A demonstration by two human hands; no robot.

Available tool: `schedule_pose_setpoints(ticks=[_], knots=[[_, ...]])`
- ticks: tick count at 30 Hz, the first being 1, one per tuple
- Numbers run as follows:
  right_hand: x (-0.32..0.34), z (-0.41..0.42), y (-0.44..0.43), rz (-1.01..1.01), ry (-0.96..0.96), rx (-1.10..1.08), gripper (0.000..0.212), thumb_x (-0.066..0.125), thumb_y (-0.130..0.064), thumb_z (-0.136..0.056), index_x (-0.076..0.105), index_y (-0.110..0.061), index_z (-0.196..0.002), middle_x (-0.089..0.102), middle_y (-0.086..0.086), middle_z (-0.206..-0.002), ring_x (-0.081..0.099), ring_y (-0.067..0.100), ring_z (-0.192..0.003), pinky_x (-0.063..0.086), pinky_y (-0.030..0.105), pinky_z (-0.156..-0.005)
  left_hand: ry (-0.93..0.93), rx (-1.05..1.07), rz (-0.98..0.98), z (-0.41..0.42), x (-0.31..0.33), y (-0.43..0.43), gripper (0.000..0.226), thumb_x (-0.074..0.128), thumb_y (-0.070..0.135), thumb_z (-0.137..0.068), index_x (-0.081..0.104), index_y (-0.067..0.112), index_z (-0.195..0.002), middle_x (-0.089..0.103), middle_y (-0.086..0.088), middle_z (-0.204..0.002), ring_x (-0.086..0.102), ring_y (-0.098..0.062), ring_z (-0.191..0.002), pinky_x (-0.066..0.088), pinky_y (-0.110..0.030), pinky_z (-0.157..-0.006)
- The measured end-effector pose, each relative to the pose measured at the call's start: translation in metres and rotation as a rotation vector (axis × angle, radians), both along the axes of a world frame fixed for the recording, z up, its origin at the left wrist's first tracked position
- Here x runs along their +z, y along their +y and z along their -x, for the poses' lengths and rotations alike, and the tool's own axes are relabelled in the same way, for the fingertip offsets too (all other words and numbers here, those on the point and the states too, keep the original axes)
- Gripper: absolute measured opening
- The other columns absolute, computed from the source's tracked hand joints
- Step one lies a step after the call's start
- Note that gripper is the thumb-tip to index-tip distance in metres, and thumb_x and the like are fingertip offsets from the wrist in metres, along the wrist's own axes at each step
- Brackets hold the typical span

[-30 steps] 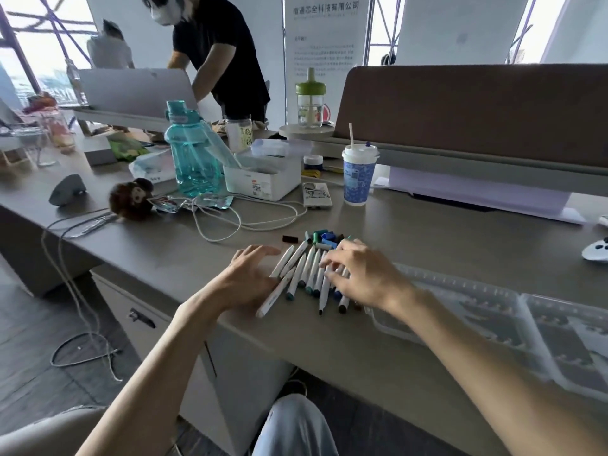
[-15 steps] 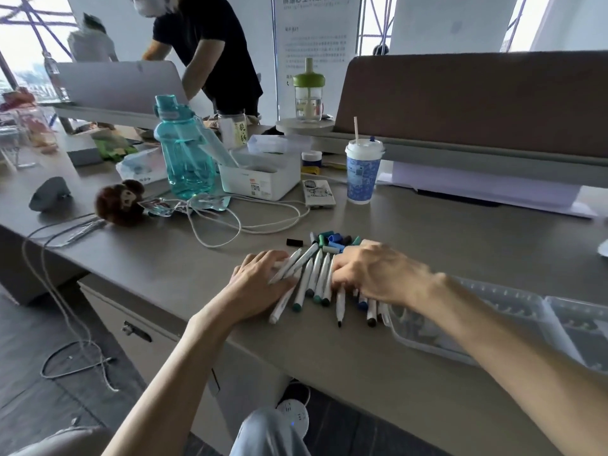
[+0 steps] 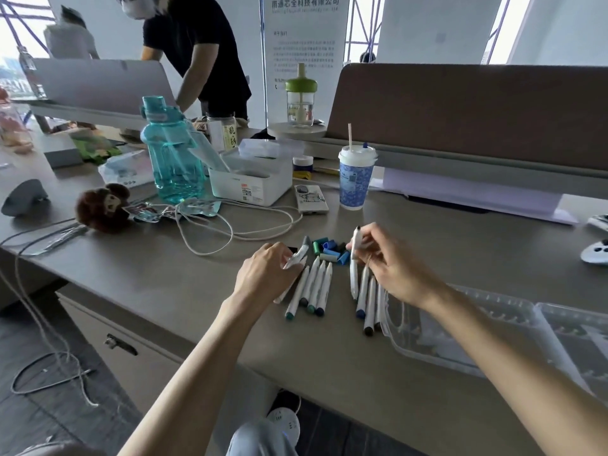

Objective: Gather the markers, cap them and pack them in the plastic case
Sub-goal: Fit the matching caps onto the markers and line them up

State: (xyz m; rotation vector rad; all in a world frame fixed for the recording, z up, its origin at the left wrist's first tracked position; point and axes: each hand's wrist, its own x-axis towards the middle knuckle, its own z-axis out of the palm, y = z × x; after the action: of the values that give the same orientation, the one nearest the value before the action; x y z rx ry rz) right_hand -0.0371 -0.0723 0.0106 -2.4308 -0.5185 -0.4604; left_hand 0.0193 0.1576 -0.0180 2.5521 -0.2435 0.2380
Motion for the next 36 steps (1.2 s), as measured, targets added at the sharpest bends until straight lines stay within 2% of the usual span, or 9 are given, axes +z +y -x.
schedule_pose_setpoints(ticks=[4, 9, 14, 20, 23, 25, 27, 32, 36], knots=[[-0.009, 0.0, -0.002, -0.301, 0.054, -0.082, 0.011, 0.059, -0.012, -0.095, 0.054, -0.008, -0.103, 0.066, 0.008, -0.094, 0.067, 0.015, -0.081, 0.058, 0.033, -0.078, -0.005, -0.013, -0.02, -0.003, 0.003, -0.01, 0.034, 0.06, 0.051, -0.086, 0.062, 0.026, -0.109, 0.064, 0.006, -0.112, 0.059, -0.021, -0.103, 0.043, -0.031, -0.083], [-0.01, 0.007, -0.006, -0.519, 0.139, -0.226, 0.008, 0.062, -0.019, -0.094, 0.055, -0.022, -0.092, 0.068, 0.01, -0.094, 0.066, 0.018, -0.077, 0.054, 0.027, -0.066, 0.024, -0.058, 0.087, -0.004, 0.001, -0.001, 0.031, 0.059, 0.049, -0.087, 0.062, 0.027, -0.109, 0.067, 0.009, -0.11, 0.061, -0.015, -0.094, 0.042, -0.027, -0.076], [-0.009, 0.019, -0.006, -0.739, 0.242, -0.239, 0.008, 0.062, -0.017, -0.095, 0.057, -0.011, -0.094, 0.066, 0.013, -0.084, 0.067, 0.014, -0.062, 0.05, 0.022, -0.055, 0.088, -0.096, 0.099, -0.004, -0.001, 0.007, 0.032, 0.068, 0.045, -0.083, 0.063, 0.027, -0.11, 0.066, 0.01, -0.102, 0.058, -0.013, -0.084, 0.041, -0.024, -0.071], [-0.01, 0.022, -0.005, -0.753, 0.277, -0.255, 0.011, 0.062, -0.019, -0.095, 0.058, -0.01, -0.098, 0.068, 0.008, -0.081, 0.069, 0.015, -0.064, 0.05, 0.029, -0.062, 0.005, -0.028, 0.112, -0.014, 0.003, 0.01, 0.017, 0.058, 0.037, -0.088, 0.067, 0.03, -0.101, 0.067, 0.008, -0.1, 0.062, -0.015, -0.087, 0.049, -0.027, -0.073], [-0.011, 0.023, -0.005, -0.745, 0.304, -0.242, 0.012, 0.062, -0.021, -0.095, 0.059, -0.01, -0.099, 0.066, 0.0, -0.076, 0.067, 0.011, -0.066, 0.051, 0.031, -0.069, -0.137, -0.07, 0.046, -0.035, 0.0, 0.015, 0.025, 0.058, 0.027, -0.093, 0.063, 0.025, -0.117, 0.06, 0.001, -0.115, 0.059, -0.022, -0.104, 0.049, -0.034, -0.083], [-0.01, 0.024, -0.005, -0.756, 0.314, -0.237, 0.013, 0.062, -0.021, -0.095, 0.061, -0.009, -0.099, 0.068, -0.002, -0.072, 0.067, 0.011, -0.067, 0.05, 0.032, -0.071, -0.079, -0.139, -0.056, -0.047, -0.003, 0.017, 0.031, 0.06, 0.027, -0.093, 0.061, 0.025, -0.124, 0.053, -0.001, -0.122, 0.052, -0.022, -0.115, 0.047, -0.037, -0.089], [-0.008, 0.025, -0.004, -0.774, 0.334, -0.229, 0.015, 0.062, -0.022, -0.095, 0.062, -0.008, -0.1, 0.072, 0.004, -0.079, 0.068, 0.013, -0.069, 0.05, 0.03, -0.071, -0.038, -0.163, -0.108, -0.054, -0.006, 0.016, 0.027, 0.061, 0.031, -0.092, 0.065, 0.029, -0.119, 0.053, 0.001, -0.12, 0.05, -0.021, -0.117, 0.047, -0.039, -0.09], [-0.005, 0.027, -0.004, -0.813, 0.396, -0.189, 0.022, 0.061, -0.025, -0.095, 0.063, -0.006, -0.105, 0.074, 0.015, -0.097, 0.071, 0.02, -0.079, 0.05, 0.033, -0.075, -0.053, -0.093, -0.012, -0.049, -0.007, 0.011, 0.017, 0.06, 0.027, -0.092, 0.065, 0.025, -0.108, 0.059, 0.004, -0.115, 0.052, -0.019, -0.112, 0.046, -0.035, -0.085], [0.001, 0.032, -0.001, -0.804, 0.43, -0.117, 0.023, 0.058, -0.024, -0.097, 0.063, -0.005, -0.108, 0.076, 0.007, -0.095, 0.069, 0.018, -0.084, 0.05, 0.033, -0.081, -0.015, -0.179, 0.34, -0.029, -0.001, 0.01, 0.009, 0.059, 0.018, -0.093, 0.061, 0.024, -0.099, 0.069, 0.007, -0.096, 0.059, -0.009, -0.08, 0.041, -0.024, -0.068]])
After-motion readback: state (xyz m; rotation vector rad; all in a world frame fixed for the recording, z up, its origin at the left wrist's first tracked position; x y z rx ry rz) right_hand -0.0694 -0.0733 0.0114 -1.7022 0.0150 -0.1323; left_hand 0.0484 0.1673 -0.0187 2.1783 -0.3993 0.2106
